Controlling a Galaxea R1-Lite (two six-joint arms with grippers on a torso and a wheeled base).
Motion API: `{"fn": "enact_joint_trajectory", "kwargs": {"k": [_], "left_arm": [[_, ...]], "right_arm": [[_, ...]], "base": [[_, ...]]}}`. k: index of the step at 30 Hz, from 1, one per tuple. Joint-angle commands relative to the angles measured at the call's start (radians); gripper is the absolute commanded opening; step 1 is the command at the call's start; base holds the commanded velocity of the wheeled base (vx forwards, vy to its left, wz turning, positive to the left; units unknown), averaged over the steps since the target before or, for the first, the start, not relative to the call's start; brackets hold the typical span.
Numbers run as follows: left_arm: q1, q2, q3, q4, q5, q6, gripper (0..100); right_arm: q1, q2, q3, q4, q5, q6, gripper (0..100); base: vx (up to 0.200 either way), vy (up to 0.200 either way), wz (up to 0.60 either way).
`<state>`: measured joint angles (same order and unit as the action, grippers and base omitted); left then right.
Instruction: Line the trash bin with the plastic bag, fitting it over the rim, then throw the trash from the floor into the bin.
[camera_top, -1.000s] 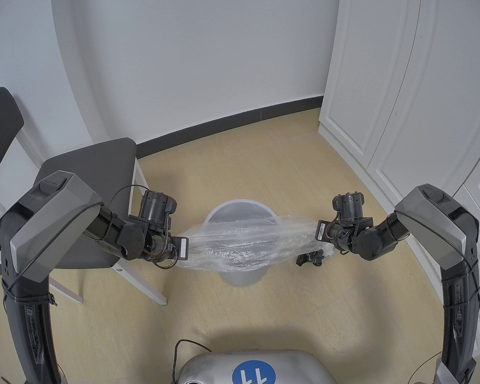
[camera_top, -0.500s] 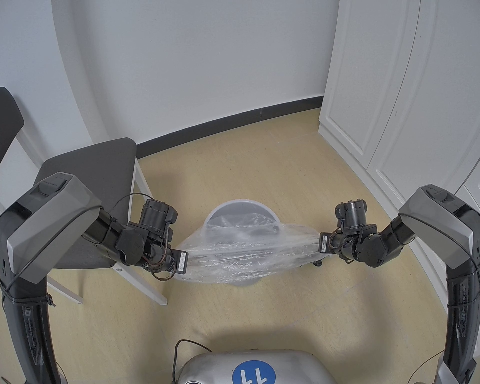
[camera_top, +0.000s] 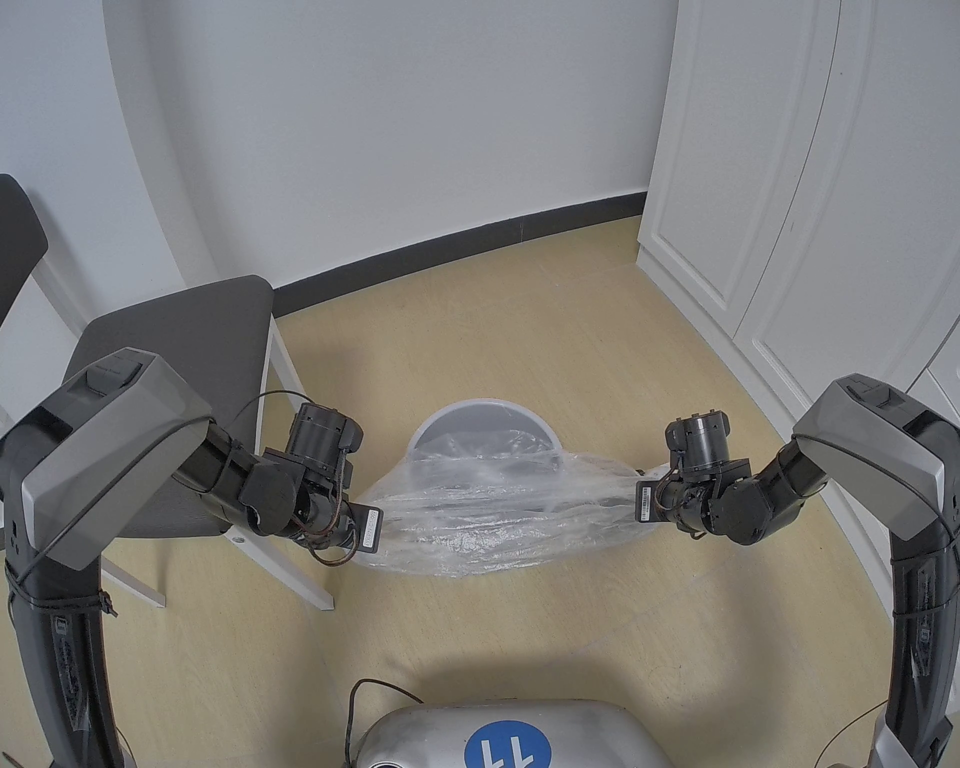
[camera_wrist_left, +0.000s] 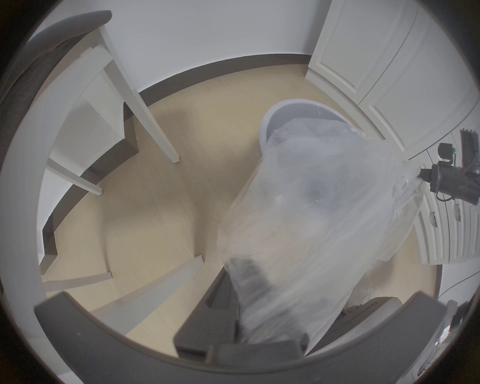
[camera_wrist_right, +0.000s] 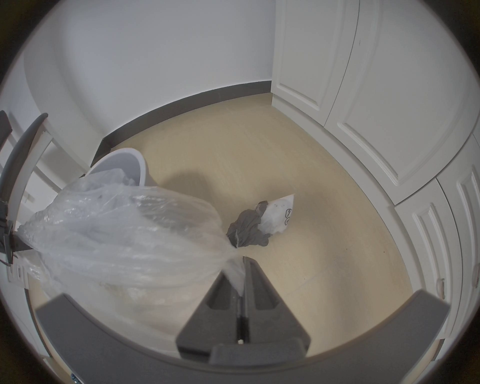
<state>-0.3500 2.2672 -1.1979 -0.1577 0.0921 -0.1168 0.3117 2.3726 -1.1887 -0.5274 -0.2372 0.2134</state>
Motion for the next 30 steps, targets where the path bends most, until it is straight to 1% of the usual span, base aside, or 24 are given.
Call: {"fn": "enact_joint_trajectory", "kwargs": {"k": [1,4,7,8,10,15,18,19,21,22,25,30], "left_arm": [[-0.018,0.044,-0.014,-0.008,0.006,-0.006,0],[-0.021,0.072,-0.043,-0.033,0.034,-0.023,0],[-0.029,0.104,-0.081,-0.066,0.066,-0.076,0],[-0.029,0.110,-0.095,-0.072,0.078,-0.090,0],[-0.027,0.112,-0.112,-0.066,0.109,-0.109,0],[0.000,0.057,-0.100,-0.042,0.103,-0.096,0],[0.014,0.031,-0.098,0.004,0.100,-0.070,0],[0.028,0.012,-0.095,0.040,0.086,-0.047,0],[0.036,0.002,-0.089,0.055,0.074,-0.040,0],[0.048,-0.026,-0.066,0.072,0.037,-0.018,0],[0.055,-0.055,-0.023,0.075,0.003,0.028,0],[0.051,-0.069,0.037,0.075,-0.005,0.080,0]], "right_arm": [[0.012,0.040,-0.023,-0.003,-0.002,0.007,0],[0.015,0.070,-0.066,-0.005,-0.019,0.024,0],[0.026,0.116,-0.134,-0.006,-0.086,0.064,0],[0.027,0.125,-0.149,-0.006,-0.097,0.075,0],[0.027,0.123,-0.160,-0.002,-0.108,0.084,0],[0.010,0.066,-0.124,0.001,-0.099,0.078,0],[0.001,0.047,-0.100,0.001,-0.097,0.063,0],[-0.006,0.034,-0.078,0.001,-0.097,0.037,0],[-0.011,0.028,-0.068,0.000,-0.097,0.023,0],[-0.016,0.016,-0.048,0.001,-0.096,0.004,0],[-0.016,0.004,-0.025,0.001,-0.093,-0.012,0],[-0.016,-0.015,0.017,0.001,-0.074,-0.045,0]], "base": [[0.000,0.000,0.00],[0.000,0.000,0.00],[0.000,0.000,0.00],[0.000,0.000,0.00],[0.000,0.000,0.00],[0.000,0.000,0.00],[0.000,0.000,0.00],[0.000,0.000,0.00],[0.000,0.000,0.00],[0.000,0.000,0.00],[0.000,0.000,0.00],[0.000,0.000,0.00]]}}
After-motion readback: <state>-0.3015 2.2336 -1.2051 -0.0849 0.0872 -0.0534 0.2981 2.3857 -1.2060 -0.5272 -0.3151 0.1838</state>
